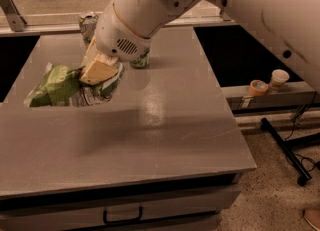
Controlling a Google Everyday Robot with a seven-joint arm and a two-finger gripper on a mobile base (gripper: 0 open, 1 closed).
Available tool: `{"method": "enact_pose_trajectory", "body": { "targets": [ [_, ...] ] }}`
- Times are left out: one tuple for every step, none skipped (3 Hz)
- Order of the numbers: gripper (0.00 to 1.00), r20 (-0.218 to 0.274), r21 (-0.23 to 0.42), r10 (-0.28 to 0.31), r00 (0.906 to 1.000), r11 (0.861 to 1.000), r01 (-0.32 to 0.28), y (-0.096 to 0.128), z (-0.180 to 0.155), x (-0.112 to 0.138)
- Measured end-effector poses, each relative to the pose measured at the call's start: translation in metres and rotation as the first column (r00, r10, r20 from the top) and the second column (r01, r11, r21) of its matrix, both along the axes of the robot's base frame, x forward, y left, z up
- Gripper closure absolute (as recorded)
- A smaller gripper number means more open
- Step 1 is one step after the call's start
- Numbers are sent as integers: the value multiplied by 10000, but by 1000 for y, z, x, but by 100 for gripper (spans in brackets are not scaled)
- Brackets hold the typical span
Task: Pick green jalapeno chip bag
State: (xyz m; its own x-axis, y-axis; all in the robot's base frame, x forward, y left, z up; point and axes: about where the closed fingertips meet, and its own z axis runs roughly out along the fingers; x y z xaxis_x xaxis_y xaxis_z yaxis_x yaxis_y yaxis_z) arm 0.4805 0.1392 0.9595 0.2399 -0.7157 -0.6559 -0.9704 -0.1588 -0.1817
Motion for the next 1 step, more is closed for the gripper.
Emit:
{"method": "enact_pose_trajectory", "body": {
  "targets": [
    [100, 3, 8, 6, 10000, 10000, -6, 0, 1, 0]
  ]
}}
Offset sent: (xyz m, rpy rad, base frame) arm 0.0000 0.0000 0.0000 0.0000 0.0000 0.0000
